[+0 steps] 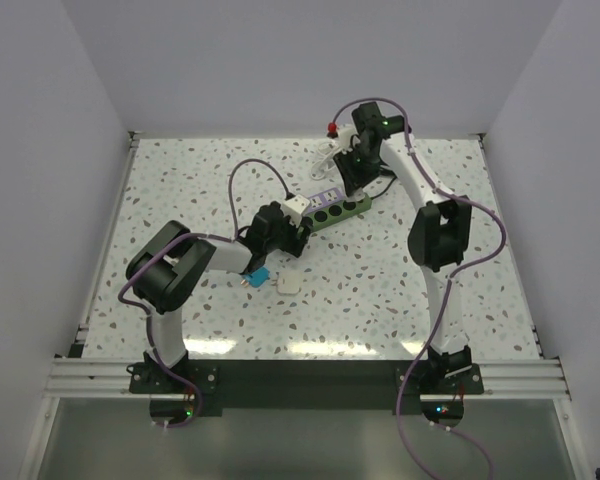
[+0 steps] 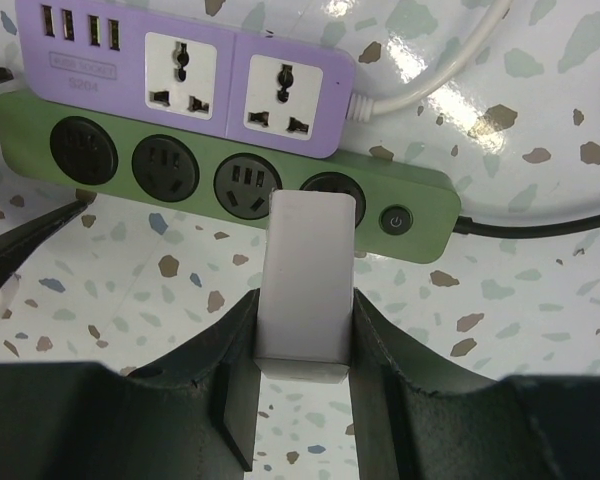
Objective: Insert the plug
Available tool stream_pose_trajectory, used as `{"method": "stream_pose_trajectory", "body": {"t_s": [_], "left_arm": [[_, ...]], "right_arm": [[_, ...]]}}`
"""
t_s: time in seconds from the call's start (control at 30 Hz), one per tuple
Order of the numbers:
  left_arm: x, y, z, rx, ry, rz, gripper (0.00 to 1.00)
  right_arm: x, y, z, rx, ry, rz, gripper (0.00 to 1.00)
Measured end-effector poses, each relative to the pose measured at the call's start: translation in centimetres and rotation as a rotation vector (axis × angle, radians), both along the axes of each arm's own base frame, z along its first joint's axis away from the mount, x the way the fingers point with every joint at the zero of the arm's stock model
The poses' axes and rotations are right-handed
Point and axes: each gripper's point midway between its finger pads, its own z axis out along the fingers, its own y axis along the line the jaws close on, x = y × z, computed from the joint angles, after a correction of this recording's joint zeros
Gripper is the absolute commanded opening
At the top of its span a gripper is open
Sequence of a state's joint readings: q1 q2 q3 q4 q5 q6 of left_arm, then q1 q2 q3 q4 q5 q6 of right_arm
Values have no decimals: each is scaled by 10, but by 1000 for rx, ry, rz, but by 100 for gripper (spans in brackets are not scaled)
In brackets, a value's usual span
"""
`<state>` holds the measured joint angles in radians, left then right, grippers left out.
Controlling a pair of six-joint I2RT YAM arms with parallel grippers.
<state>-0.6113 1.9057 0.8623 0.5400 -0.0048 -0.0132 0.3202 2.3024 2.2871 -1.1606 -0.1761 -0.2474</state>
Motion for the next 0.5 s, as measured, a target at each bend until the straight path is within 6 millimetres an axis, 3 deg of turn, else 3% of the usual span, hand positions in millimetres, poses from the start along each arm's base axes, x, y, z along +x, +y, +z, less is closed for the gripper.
{"method": "stream_pose_trajectory", "body": {"t_s": [0.23,0.5], "left_arm": [[-1,1,-2,16,-2,-2,76],[-2,0,-2,24,-3,-7,74]], "right_arm": [[4,1,1,1,-6,-1,0],[5,0,-22,-23,40,-4,0]]}}
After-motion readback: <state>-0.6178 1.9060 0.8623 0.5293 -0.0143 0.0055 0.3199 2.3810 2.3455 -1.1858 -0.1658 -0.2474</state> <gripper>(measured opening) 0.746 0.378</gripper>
